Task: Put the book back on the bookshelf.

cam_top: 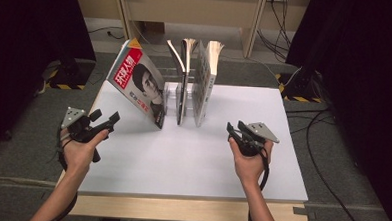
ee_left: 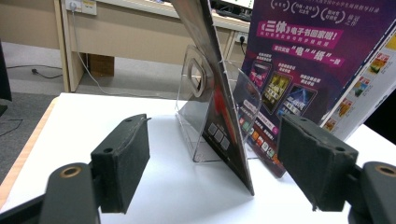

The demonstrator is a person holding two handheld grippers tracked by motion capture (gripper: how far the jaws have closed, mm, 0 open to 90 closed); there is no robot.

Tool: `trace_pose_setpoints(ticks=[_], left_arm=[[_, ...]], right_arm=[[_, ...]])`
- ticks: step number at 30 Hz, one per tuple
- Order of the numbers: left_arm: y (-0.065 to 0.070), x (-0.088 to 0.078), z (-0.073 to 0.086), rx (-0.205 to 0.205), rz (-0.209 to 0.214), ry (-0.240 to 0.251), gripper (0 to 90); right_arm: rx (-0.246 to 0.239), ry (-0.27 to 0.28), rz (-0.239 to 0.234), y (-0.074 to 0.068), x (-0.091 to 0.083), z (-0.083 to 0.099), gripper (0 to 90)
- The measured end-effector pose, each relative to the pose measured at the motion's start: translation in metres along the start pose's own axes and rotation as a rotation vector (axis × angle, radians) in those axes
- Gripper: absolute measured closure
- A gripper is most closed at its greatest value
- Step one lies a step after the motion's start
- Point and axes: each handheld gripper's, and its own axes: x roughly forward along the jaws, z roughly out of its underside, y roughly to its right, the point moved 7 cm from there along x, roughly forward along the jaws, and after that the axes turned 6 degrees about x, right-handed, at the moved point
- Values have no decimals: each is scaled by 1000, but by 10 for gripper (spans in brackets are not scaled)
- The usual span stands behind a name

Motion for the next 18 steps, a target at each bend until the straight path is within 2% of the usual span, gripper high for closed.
trace_pose_setpoints(ticks=[11, 18], left_arm=[[-6, -9, 11, -1, -2, 0, 240], [-10, -15, 23, 4, -7, -19, 238]], right_arm=[[-5, 0, 3, 1, 0, 1, 563], [-5, -4, 4, 1, 1, 2, 563]])
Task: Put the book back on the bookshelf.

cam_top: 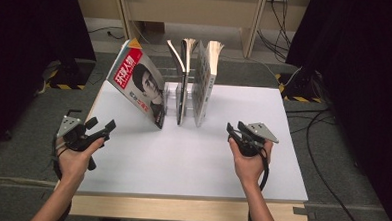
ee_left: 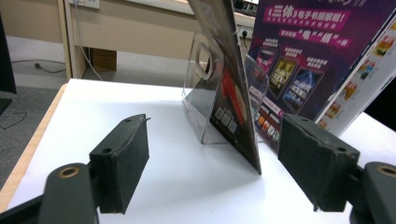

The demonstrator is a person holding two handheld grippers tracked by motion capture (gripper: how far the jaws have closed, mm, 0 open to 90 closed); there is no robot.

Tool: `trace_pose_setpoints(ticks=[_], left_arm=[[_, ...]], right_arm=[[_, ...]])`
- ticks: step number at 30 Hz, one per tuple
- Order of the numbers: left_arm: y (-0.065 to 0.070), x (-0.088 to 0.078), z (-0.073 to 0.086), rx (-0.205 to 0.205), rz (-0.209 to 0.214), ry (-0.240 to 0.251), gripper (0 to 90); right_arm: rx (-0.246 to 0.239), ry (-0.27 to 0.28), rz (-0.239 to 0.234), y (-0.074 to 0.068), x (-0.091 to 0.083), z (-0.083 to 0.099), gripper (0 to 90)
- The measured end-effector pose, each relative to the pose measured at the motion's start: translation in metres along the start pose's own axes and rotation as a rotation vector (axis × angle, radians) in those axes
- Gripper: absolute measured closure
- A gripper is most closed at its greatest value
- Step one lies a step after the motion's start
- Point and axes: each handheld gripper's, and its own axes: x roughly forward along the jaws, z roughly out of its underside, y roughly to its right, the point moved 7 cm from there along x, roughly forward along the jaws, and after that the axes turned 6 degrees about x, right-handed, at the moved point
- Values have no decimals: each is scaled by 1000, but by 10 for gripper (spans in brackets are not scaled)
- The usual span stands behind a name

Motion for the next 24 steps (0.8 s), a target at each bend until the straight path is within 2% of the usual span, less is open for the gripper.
trace_pose_setpoints(ticks=[16, 24], left_arm=[[-14, -8, 38, -13, -18, -70, 238], [-26, -8, 60, -32, -56, -92, 239]], right_arm=[[-1, -9, 1, 0, 2, 3, 563], [-1, -19, 5, 1, 4, 6, 563]])
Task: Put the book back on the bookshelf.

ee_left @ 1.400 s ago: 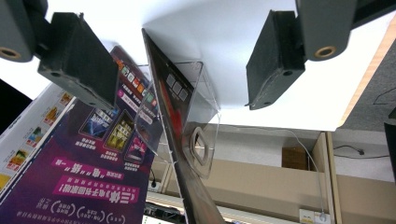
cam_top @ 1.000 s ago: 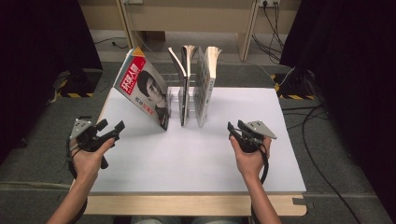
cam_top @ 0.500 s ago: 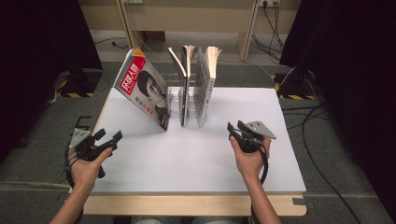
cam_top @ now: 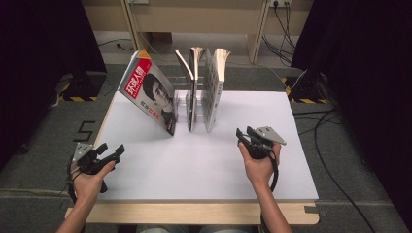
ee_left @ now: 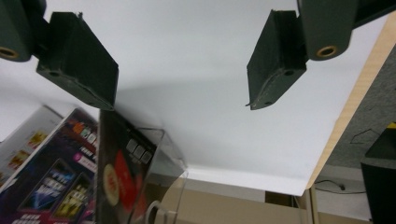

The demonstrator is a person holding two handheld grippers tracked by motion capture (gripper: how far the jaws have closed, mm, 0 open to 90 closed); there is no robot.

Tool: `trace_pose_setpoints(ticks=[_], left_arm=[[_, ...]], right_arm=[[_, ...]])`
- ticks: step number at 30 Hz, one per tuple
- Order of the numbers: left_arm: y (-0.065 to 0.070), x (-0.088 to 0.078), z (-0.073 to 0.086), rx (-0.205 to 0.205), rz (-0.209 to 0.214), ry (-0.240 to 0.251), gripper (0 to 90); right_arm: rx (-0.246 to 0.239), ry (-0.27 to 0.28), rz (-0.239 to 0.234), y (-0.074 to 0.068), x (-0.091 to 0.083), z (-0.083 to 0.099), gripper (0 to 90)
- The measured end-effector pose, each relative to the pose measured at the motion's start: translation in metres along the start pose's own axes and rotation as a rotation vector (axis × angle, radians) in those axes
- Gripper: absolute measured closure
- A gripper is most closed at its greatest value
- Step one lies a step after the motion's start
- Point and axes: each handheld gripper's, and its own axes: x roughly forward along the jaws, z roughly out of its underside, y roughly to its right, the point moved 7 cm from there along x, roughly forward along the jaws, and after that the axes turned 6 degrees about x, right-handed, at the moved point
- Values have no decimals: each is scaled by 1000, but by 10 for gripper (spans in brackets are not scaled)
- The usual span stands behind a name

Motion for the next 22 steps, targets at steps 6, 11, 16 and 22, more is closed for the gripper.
trace_pose_setpoints(ticks=[6, 11, 16, 22], left_arm=[[-7, 1, 14, 13, -23, -8, 244], [-13, -1, 18, 4, -33, -1, 247], [-20, -5, 18, -11, -44, 20, 253], [-15, -4, 19, -8, -20, 30, 261]], right_arm=[[1, -10, 1, 0, 2, 3, 563], [0, -19, -2, 0, 3, 6, 563], [5, -29, -4, 0, 3, 7, 560], [16, -43, -2, 2, 5, 10, 548]])
